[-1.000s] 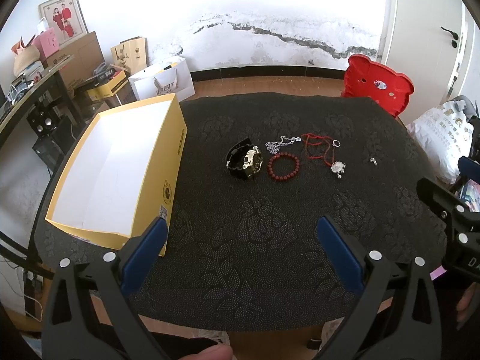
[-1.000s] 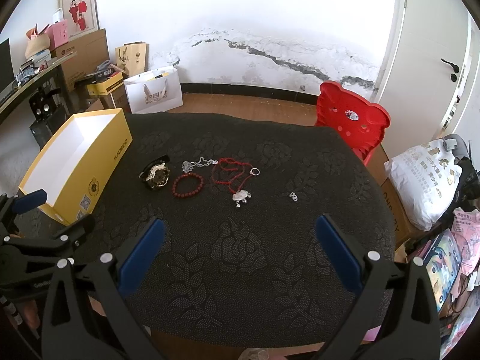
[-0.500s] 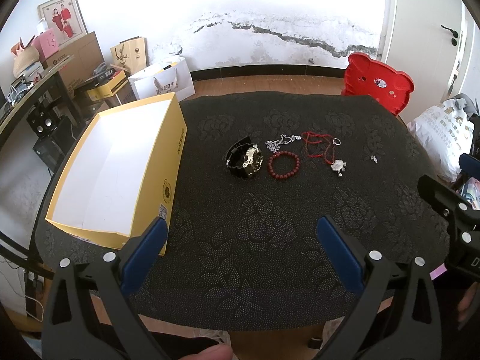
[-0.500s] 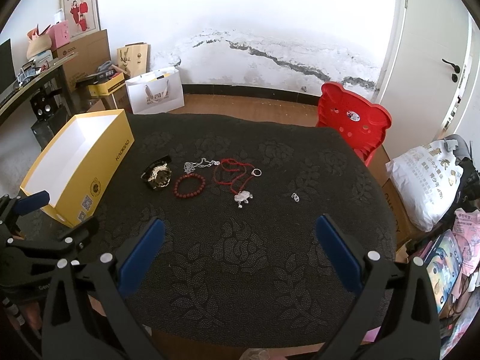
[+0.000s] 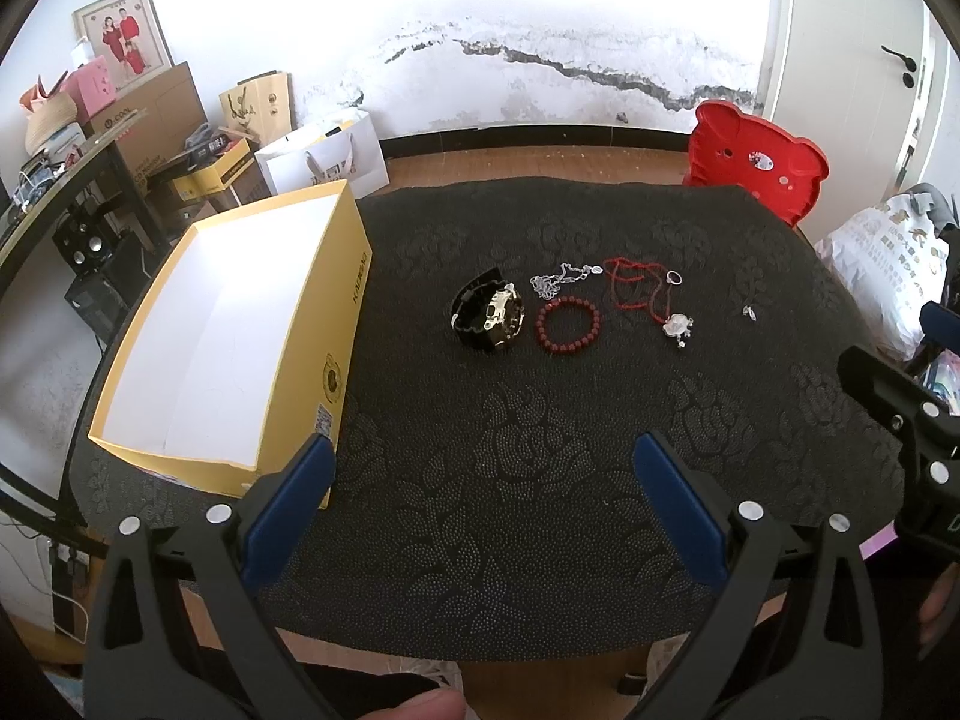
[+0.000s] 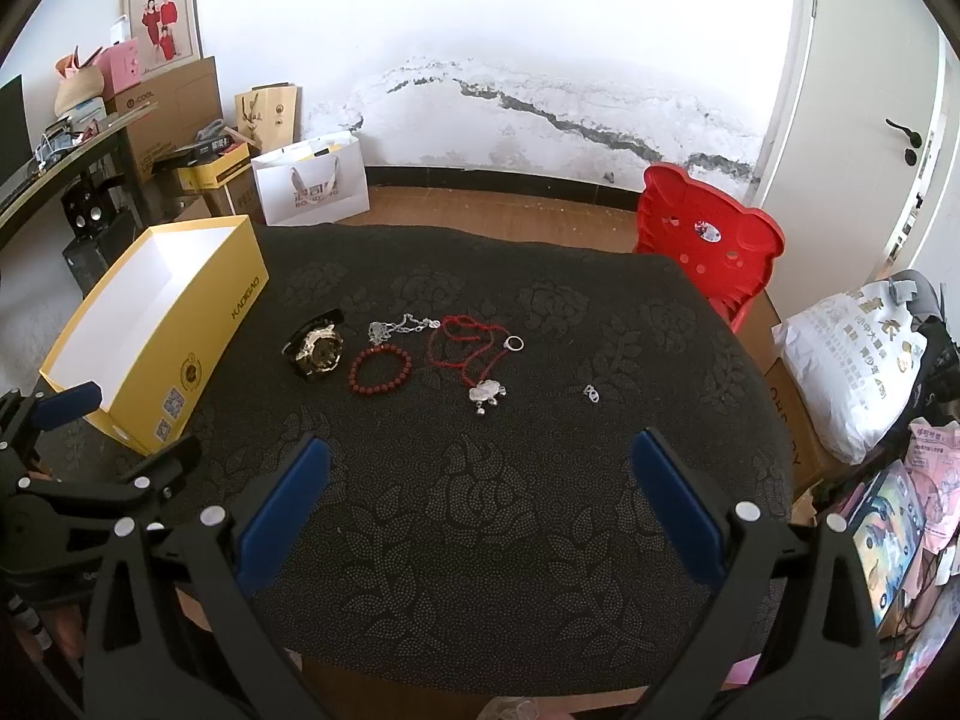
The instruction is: Organize jewelry
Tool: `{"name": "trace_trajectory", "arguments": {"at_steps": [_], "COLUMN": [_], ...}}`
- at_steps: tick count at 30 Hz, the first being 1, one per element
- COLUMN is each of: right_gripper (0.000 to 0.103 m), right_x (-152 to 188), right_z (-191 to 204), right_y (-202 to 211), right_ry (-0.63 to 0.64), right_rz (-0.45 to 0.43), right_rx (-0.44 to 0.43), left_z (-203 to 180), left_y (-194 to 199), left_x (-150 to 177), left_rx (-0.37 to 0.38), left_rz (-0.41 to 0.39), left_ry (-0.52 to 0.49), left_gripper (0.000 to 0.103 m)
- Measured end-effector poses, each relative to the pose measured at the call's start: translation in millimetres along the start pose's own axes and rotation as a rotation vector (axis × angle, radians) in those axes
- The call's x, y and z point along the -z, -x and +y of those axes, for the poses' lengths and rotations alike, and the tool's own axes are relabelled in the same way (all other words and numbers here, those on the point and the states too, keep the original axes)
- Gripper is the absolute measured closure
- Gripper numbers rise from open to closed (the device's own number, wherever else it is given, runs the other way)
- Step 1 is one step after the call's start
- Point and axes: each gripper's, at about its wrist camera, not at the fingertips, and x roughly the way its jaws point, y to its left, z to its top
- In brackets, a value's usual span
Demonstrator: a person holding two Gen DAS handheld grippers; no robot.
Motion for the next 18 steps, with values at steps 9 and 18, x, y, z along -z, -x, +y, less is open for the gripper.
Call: {"name": "trace_trajectory", "arguments": {"at_steps": [9, 18], "right_gripper": [0.006, 0.006], "right_x": [0.1, 0.3], "right_z": [0.2, -0.5], "right_y": [-0.8, -1.7], "right_ry": [0.002, 0.003], "right_rz": [-0.002, -0.001], "right_rx": [0.004, 0.001], "left_z": [-0.2, -0.8], "left_y": [-1.3, -3.1], "left_x": [0.8, 1.0], "left_rx": [-0.004, -0.004], "left_rz": [0.000, 0.003], "left_ry": [-0.002, -0.004], "left_gripper": [0.006, 0.006]}}
